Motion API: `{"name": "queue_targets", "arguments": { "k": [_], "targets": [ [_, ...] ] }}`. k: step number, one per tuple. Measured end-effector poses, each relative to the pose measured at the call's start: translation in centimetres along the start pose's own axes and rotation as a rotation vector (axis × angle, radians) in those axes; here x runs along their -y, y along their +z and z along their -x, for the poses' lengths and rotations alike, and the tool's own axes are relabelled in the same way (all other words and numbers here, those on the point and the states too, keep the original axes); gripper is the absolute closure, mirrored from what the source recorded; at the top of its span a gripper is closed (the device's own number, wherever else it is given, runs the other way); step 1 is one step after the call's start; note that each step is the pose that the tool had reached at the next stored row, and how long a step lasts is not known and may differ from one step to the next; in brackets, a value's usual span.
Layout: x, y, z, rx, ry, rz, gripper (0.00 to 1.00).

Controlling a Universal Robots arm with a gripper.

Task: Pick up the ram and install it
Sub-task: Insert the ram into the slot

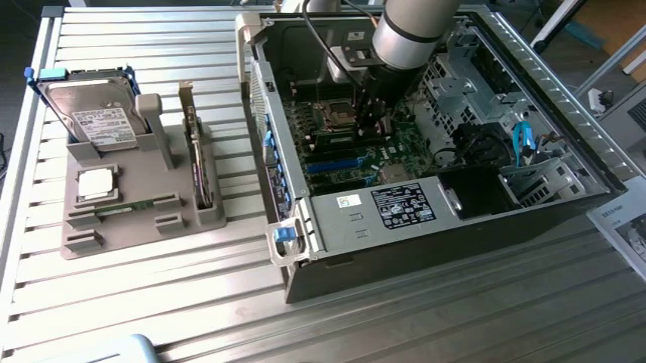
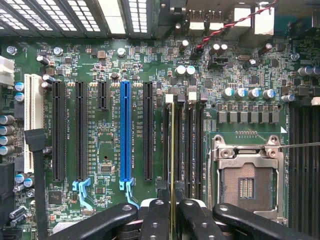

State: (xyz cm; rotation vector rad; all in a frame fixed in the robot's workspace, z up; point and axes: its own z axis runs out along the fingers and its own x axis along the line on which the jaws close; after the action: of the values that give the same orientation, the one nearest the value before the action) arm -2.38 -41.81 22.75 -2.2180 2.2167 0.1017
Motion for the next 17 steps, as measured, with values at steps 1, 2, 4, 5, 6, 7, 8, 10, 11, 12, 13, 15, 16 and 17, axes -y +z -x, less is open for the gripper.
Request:
{"name": "queue_targets", "arguments": {
  "k": [1,2,4,5,6,7,8,10,11,12,13,15,16,17],
  "targets": [
    [0.00,0.02,0.00,-0.0001,0.000,0.0000,0.86],
    [0.00,0.04,0.00,-0.0002,0.000,0.0001,0.86],
    [0.00,0.04,0.00,-0.0003,0.000,0.0002,0.86],
    [0.00,0.05,-0.01,-0.0003,0.000,0.0001,0.86],
    [0.00,0.05,0.00,-0.0002,0.000,0.0001,0.86],
    [0.00,-0.02,0.00,0.0001,0.000,0.0000,0.86],
    [-0.01,-0.16,0.01,-0.0001,0.000,0.0000,0.86],
    [-0.01,-0.23,0.02,0.0000,0.000,0.0000,0.86],
    [-0.01,-0.25,0.02,0.0001,0.000,0.0000,0.86],
    [-0.01,-0.25,0.01,0.0000,0.000,0.0000,0.86],
    [-0.01,-0.26,0.01,-0.0001,0.000,0.0001,0.86],
    [-0.01,-0.26,0.01,-0.0002,0.000,0.0001,0.86],
    [-0.01,-0.26,0.01,0.0000,0.002,0.0000,0.86],
    [-0.01,-0.26,0.01,-0.0002,0.005,-0.0002,0.86]
  ]
}}
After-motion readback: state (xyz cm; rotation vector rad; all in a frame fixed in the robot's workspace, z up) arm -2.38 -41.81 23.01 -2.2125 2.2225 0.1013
